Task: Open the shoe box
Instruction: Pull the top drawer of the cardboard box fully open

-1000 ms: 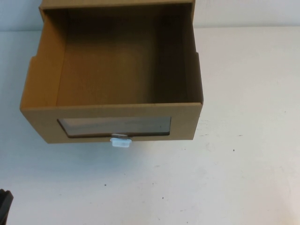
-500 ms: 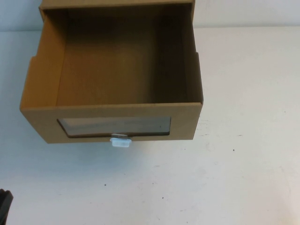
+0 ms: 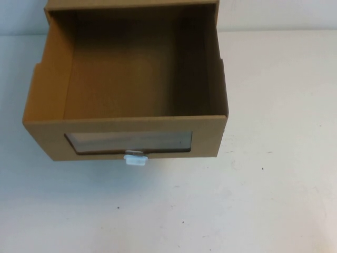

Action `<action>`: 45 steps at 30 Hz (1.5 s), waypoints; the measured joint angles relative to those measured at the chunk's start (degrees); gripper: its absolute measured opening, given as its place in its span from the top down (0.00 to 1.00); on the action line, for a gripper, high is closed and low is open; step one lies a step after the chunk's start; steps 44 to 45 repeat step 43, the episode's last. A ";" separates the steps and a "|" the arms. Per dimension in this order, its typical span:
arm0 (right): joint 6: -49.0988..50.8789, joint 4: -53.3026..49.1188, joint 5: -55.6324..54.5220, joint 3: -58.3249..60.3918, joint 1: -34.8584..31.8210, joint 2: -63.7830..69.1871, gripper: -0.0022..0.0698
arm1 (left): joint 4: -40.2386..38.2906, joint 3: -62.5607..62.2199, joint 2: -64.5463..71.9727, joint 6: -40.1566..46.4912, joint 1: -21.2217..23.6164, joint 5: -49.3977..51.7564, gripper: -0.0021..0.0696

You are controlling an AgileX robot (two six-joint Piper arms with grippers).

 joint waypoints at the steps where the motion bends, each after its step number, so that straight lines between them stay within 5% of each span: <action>1: 0.00 0.00 0.00 0.00 0.00 0.00 0.99 | 0.00 0.00 0.00 0.01 0.00 1.97 0.98; 13: -0.06 0.00 0.00 0.00 0.00 0.00 0.99 | -13.35 0.02 0.00 0.01 0.24 5.26 0.98; 45: -0.14 0.00 0.00 0.00 0.00 -0.24 0.99 | -13.58 0.02 0.00 0.01 0.24 5.26 0.98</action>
